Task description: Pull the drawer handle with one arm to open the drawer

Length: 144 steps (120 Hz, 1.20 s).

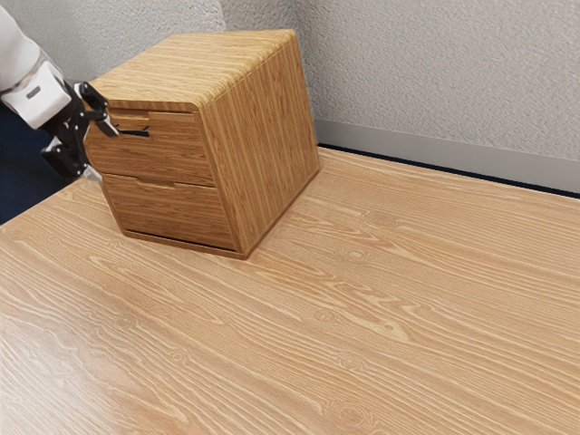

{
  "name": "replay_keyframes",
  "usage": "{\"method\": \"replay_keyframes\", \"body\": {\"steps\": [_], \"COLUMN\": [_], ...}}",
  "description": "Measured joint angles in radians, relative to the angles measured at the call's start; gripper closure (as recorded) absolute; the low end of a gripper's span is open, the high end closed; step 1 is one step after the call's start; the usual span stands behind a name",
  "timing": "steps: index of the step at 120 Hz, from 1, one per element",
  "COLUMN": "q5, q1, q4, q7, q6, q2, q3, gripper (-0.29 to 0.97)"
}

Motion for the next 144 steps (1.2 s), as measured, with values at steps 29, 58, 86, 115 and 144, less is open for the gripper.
{"method": "replay_keyframes", "body": {"steps": [29, 58, 86, 115, 144], "q5": [0.040, 0.061, 0.064, 0.062, 0.055], "q1": [0.060, 0.057, 0.045, 0.053, 0.044], "q4": [-0.065, -0.097, -0.101, -0.123, -0.107], "q7": [0.005, 0.009, 0.011, 0.011, 0.010], "q6": [0.090, 0.204, 0.269, 0.292, 0.301], "q2": [-0.001, -0.007, -0.007, -0.007, 0.005], "q3": [0.000, 0.039, 0.080, 0.092, 0.098], "gripper": [0.00, 0.00, 0.00, 0.00, 0.00]}}
